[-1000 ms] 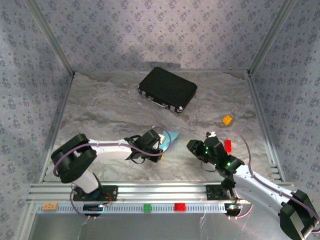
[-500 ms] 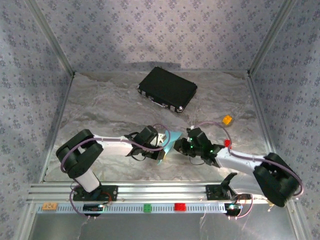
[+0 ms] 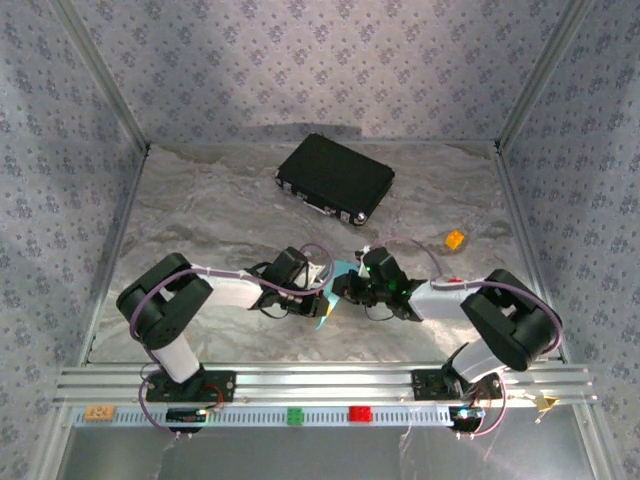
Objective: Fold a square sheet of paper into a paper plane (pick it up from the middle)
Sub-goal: Fold the wing for the fifth time at the center of the table.
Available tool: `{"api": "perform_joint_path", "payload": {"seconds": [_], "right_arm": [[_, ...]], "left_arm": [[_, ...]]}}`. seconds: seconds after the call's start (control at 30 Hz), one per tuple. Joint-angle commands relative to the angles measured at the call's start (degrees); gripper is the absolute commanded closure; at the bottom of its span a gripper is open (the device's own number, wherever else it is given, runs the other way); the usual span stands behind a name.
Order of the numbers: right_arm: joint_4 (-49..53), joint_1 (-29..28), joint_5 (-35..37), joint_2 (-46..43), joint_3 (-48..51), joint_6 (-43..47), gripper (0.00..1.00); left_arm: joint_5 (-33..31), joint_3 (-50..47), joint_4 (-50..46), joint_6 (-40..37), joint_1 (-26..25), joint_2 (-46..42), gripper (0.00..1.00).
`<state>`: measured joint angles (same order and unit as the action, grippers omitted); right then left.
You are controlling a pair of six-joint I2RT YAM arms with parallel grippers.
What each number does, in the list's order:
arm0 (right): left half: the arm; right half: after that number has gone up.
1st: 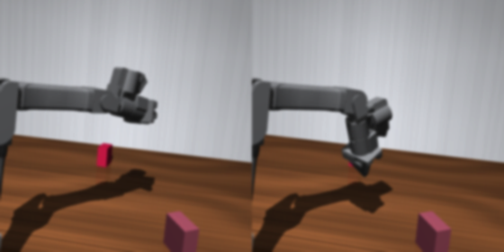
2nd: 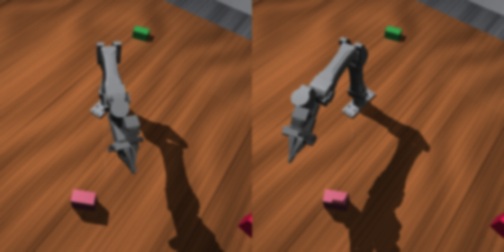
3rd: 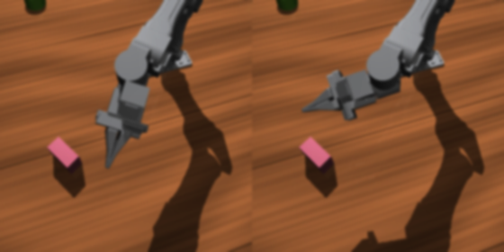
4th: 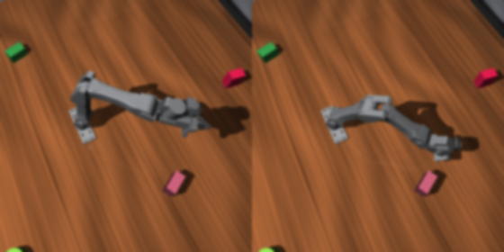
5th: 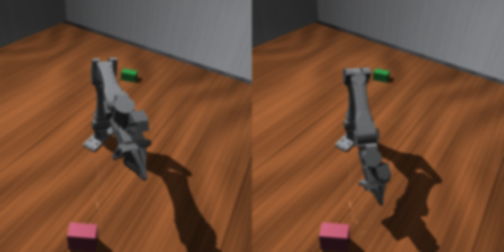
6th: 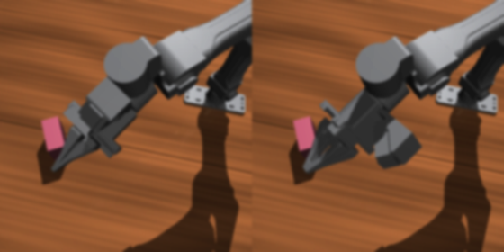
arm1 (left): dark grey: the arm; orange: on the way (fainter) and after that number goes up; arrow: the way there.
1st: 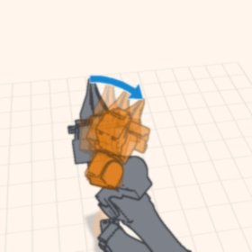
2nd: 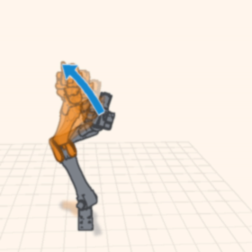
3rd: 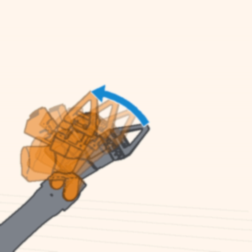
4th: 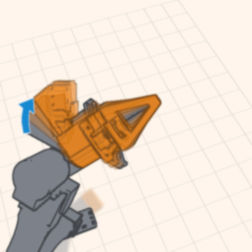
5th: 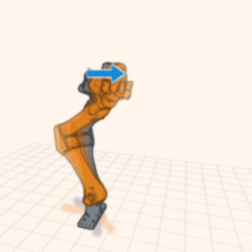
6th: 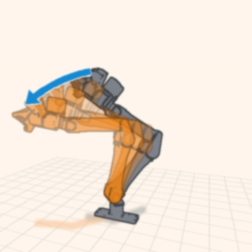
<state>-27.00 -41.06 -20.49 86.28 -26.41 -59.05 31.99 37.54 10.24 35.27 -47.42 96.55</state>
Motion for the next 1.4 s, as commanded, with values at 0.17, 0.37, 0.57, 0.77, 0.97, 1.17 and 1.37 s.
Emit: {"api": "perform_joint_path", "payload": {"seconds": [0.17,0.37,0.57,0.77,0.97,1.17,1.37], "right_arm": [[-4.24,2.06,-3.74,3.37,-1.28,0.52,0.92],[-5.33,3.25,-4.93,3.68,-0.57,0.66,0.92],[-5.17,4.12,-7.3,4.65,-1.2,1.57,0.92],[-6.09,4.15,-8.12,6.77,-2.13,1.43,0.92],[-6.66,4.6,-8.53,7.9,-2.38,1.5,0.92],[-6.92,5.13,-8.96,8.7,-2.41,1.57,0.92],[-7.79,5.63,-9.79,10.28,-2.81,1.57,0.92]], "left_arm": [[2.96,-2.63,1.31,2.19,1.79,2.39,1.0],[4.08,-4.58,4.42,4.56,3.05,2.92,1.0],[4.72,-5.72,6.24,6.04,3.66,3.81,1.0],[4.78,-5.63,6.09,6.37,4.07,4.25,1.0],[4.67,-6.07,6.08,6.99,4.43,4.59,1.0],[4.68,-6.03,6.03,7.3,4.53,5.13,1.0],[4.61,-6.07,5.49,7.41,4.76,5.13,1.0]]}}
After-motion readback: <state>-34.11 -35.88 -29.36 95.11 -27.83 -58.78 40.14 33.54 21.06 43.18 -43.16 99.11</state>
